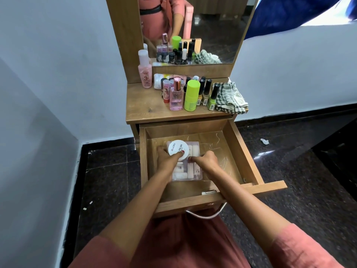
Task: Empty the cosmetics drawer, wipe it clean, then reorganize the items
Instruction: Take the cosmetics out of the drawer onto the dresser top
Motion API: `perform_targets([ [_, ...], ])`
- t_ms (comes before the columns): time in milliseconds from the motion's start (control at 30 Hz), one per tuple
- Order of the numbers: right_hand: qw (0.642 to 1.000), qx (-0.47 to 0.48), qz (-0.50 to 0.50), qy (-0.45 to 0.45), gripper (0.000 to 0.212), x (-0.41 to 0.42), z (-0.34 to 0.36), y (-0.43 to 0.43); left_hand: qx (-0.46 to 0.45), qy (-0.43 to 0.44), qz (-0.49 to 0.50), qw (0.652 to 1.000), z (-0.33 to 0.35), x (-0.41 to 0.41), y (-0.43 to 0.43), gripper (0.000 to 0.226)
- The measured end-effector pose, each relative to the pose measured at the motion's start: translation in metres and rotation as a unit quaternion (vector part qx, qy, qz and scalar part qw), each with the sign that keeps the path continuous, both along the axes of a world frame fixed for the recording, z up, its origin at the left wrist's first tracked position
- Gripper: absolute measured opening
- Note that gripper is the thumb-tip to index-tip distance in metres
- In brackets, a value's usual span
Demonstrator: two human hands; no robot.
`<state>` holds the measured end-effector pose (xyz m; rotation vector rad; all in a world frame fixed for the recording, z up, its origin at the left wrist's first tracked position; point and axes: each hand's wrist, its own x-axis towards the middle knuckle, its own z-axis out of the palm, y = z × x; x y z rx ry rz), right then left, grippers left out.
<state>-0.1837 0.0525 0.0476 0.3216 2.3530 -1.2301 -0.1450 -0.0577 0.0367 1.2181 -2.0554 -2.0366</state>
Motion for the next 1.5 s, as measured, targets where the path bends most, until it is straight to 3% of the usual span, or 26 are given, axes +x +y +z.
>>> perform_targets([
  [233, 0.995, -0.040, -0.008, 0.087, 0.029, 0.006, 0.022, -0.007, 0.041, 0.079, 0.038, 0.995, 0.035, 0.011, -0.006, 0.049],
  [333, 0.990, -0.061, 0.014, 0.123, 0.019, 0.011, 0.040, -0.012, 0.027, 0.100, 0.047, 0.993, 0.054, 0.017, -0.016, 0.048],
  [400, 0.987, -0.070, 0.036, 0.143, 0.024, 0.014, 0.053, -0.017, 0.012, 0.114, 0.051, 0.992, 0.065, 0.020, -0.024, 0.047],
  [567, 0.965, -0.151, 0.156, 0.148, 0.059, 0.013, 0.084, -0.039, -0.037, 0.133, 0.089, 0.986, 0.085, 0.014, -0.060, 0.044],
  [700, 0.946, -0.073, 0.262, 0.179, 0.090, 0.008, 0.091, -0.065, -0.103, 0.102, 0.088, 0.985, 0.089, -0.001, -0.096, 0.046],
  [867, 0.919, -0.033, 0.281, 0.274, 0.075, -0.004, 0.092, -0.096, -0.086, 0.072, 0.094, 0.989, 0.094, -0.023, -0.129, 0.057],
  [1100, 0.908, -0.019, 0.257, 0.331, 0.059, -0.017, 0.077, -0.116, -0.019, 0.081, 0.099, 0.992, 0.094, -0.038, -0.135, 0.052],
  [1300, 0.897, -0.009, 0.244, 0.369, 0.043, -0.022, 0.067, -0.124, -0.039, 0.077, 0.107, 0.990, 0.090, -0.058, -0.145, 0.052],
  [1500, 0.893, 0.017, 0.245, 0.377, 0.045, -0.023, 0.065, -0.131, -0.081, 0.084, 0.094, 0.989, 0.092, -0.065, -0.147, 0.050],
])
